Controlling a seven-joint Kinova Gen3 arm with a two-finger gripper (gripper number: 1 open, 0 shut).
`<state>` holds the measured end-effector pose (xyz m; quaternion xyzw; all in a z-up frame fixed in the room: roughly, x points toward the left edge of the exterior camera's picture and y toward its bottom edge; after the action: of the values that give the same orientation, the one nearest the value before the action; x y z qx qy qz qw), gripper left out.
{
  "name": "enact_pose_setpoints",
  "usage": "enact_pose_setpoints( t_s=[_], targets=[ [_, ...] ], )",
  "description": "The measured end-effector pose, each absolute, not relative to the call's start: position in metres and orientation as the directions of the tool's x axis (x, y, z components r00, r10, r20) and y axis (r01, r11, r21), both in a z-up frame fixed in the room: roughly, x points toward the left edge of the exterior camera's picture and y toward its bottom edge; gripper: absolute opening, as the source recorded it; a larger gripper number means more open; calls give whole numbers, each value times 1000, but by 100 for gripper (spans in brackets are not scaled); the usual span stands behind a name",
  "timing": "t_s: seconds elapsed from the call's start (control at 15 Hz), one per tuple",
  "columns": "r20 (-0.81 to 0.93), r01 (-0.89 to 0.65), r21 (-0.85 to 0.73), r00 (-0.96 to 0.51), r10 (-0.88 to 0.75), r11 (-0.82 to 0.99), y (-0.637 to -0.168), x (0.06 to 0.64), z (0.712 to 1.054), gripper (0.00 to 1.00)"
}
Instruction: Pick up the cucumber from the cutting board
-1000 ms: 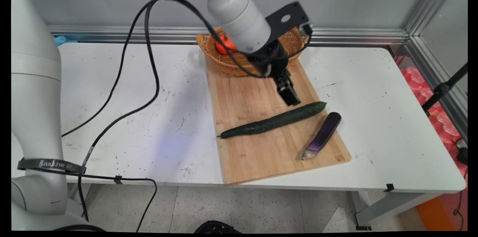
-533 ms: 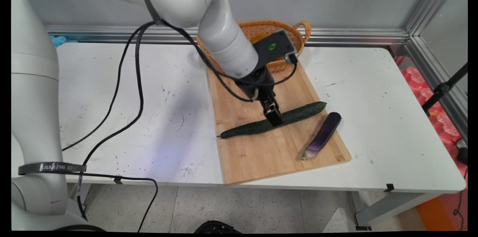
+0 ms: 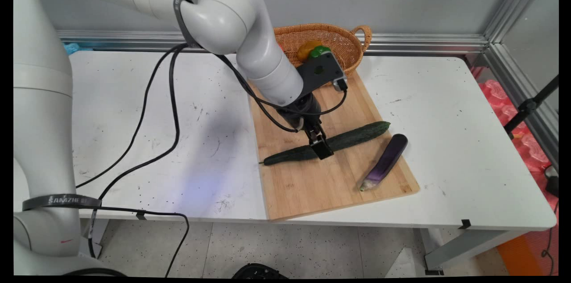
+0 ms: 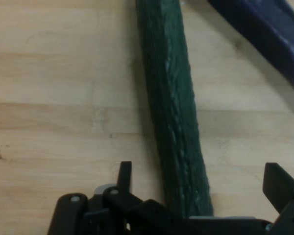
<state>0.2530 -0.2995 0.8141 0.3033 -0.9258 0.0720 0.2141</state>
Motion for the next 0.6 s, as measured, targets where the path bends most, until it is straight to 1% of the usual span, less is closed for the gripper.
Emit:
enact_pose_setpoints(
  t_s=[0.6],
  targets=[
    [465, -628, -1, -689, -556, 778, -317, 248, 787, 100]
  ],
)
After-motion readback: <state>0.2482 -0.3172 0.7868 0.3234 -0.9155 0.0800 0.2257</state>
